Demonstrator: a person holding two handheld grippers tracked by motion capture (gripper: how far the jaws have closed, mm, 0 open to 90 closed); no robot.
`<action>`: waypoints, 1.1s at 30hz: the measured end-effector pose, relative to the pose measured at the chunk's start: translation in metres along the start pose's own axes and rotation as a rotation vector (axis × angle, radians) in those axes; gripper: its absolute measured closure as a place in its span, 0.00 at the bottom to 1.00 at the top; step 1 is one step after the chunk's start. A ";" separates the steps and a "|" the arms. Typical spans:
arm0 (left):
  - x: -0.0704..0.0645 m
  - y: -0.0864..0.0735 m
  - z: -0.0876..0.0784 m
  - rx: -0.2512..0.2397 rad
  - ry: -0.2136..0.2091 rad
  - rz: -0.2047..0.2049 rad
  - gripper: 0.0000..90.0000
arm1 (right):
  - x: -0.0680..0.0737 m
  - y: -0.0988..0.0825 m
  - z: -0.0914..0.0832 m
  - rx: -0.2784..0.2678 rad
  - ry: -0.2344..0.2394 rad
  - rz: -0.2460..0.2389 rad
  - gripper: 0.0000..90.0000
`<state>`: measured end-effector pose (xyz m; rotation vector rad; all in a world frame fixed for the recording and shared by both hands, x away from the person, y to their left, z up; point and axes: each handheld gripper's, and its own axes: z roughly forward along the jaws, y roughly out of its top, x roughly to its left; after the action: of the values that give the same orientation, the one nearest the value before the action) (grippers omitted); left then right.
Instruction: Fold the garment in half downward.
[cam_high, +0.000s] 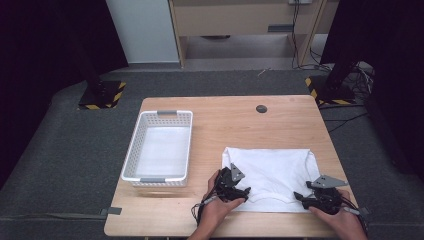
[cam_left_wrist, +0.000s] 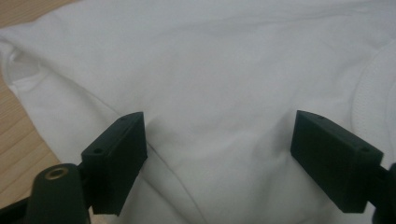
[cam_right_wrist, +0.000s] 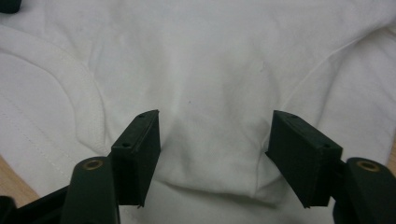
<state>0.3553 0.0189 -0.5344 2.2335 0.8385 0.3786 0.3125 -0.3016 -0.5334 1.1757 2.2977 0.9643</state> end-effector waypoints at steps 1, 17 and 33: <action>0.001 0.001 0.001 0.008 -0.001 -0.006 0.16 | 0.000 0.001 0.000 0.007 0.002 0.005 0.33; 0.017 0.052 -0.009 0.070 -0.050 0.031 0.04 | -0.002 0.038 0.002 0.026 0.042 0.025 0.07; 0.040 0.105 -0.029 0.023 -0.050 0.048 0.05 | 0.027 0.074 -0.002 0.037 0.160 -0.054 0.08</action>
<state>0.4189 0.0039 -0.4392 2.2790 0.7673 0.3357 0.3366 -0.2502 -0.4789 1.0798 2.4687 1.0342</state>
